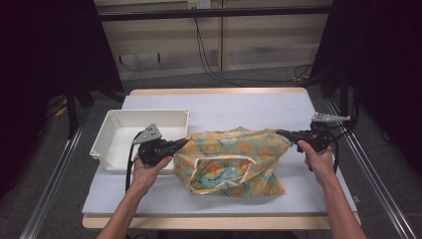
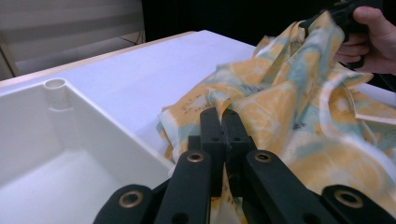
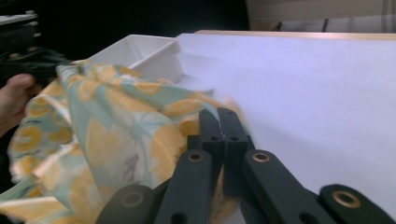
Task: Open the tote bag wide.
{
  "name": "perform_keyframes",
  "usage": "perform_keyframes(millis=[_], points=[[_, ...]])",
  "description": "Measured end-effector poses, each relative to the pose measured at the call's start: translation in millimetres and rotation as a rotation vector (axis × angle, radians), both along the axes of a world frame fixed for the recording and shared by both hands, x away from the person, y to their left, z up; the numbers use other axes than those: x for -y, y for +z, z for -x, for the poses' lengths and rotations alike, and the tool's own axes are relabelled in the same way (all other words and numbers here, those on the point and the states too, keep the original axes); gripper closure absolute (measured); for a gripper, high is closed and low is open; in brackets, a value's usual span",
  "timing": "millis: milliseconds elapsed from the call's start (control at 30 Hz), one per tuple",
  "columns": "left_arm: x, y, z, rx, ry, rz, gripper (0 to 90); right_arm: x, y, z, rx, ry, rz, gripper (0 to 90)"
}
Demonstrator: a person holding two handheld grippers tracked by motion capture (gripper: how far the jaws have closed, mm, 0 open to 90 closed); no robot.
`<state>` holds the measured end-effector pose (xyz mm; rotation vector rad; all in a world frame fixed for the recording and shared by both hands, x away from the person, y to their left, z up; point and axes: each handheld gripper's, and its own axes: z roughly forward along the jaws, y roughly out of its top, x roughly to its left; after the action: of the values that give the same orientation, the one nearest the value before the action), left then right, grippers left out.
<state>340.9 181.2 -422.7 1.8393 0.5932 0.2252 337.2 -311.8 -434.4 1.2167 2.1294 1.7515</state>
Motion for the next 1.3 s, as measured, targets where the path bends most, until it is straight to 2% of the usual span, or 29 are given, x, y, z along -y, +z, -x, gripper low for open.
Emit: perform_keyframes(millis=[33, 100, 133, 167, 233, 267, 367, 400, 467, 500, 567, 667, 767, 867, 933, 967, 1000, 1133, 1200, 1300], points=[[1.9, 0.8, 2.4, 0.010, 0.010, -0.034, 90.0, 3.1, -3.4, -1.9, -0.006, -0.015, -0.007, 90.0], [2.5, 0.9, 2.9, 0.004, 0.000, -0.026, 90.0, 6.4, -9.5, -4.0, -0.017, -0.038, -0.013, 90.0], [0.6, -0.2, 1.9, -0.007, -0.003, -0.007, 90.0, 8.6, -13.8, -5.4, -0.028, -0.048, -0.028, 90.0], [0.7, -1.1, 2.3, -0.008, 0.002, -0.012, 90.0, 10.4, -18.6, -6.2, -0.037, -0.054, -0.031, 90.0], [3.9, -3.8, 5.7, -0.001, -0.009, -0.052, 89.4, 5.2, -22.5, -5.4, -0.052, -0.038, 0.002, 90.0], [5.5, -4.6, 6.6, 0.001, -0.017, -0.055, 86.4, 1.0, -23.4, -4.5, -0.056, -0.021, 0.026, 90.0], [10.1, -1.4, 9.9, 0.002, -0.013, -0.042, 67.3, -5.5, -21.3, -2.0, -0.044, 0.022, 0.029, 88.6], [11.1, 2.3, 11.2, 0.017, -0.024, -0.045, 65.3, -7.7, -20.2, -1.1, -0.044, 0.033, 0.037, 85.7], [14.4, 8.2, 14.4, 0.022, -0.020, -0.015, 56.4, -12.7, -16.9, 3.0, -0.041, 0.040, 0.064, 79.3], [15.8, 11.7, 16.3, 0.031, -0.030, -0.012, 53.7, -14.5, -14.6, 5.8, -0.033, 0.051, 0.073, 75.9], [19.7, 17.3, 20.0, 0.044, -0.029, -0.011, 51.2, -16.0, -10.1, 9.4, -0.018, 0.039, 0.091, 71.4], [28.9, 25.4, 25.6, 0.066, -0.051, -0.001, 50.8, -19.3, 1.1, 17.0, 0.003, 0.029, 0.120, 62.6], [40.9, 34.0, 26.6, 0.078, -0.076, 0.000, 52.1, -23.1, 13.8, 23.6, 0.037, 0.028, 0.132, 60.5], [56.7, 40.3, 26.0, 0.069, -0.113, 0.014, 51.7, -26.7, 22.5, 28.1, 0.069, 0.022, 0.146, 61.9], [71.1, 44.7, 29.3, 0.031, -0.139, 0.024, 49.1, -29.9, 25.3, 28.1, 0.068, 0.030, 0.149, 68.9], [76.9, 46.5, 32.9, 0.043, -0.160, 0.028, 45.9, -32.6, 25.9, 26.9, 0.061, 0.038, 0.150, 71.3], [84.9, 47.9, 37.0, 0.068, -0.188, 0.030, 46.9, -34.5, 26.2, 26.0, 0.061, 0.037, 0.159, 73.9], [118.7, 41.8, 35.4, 0.050, -0.228, -0.022, 48.8, -45.0, 29.1, 20.2, 0.078, 0.043, 0.186, 77.1], [129.9, 37.0, 29.6, 0.031, -0.230, -0.036, 48.9, -48.5, 33.2, 20.7, 0.110, 0.043, 0.166, 79.3], [146.9, 31.3, 19.8, -0.009, -0.230, -0.050, 42.3, -52.5, 37.0, 18.2, 0.097, 0.054, 0.182, 79.1]])
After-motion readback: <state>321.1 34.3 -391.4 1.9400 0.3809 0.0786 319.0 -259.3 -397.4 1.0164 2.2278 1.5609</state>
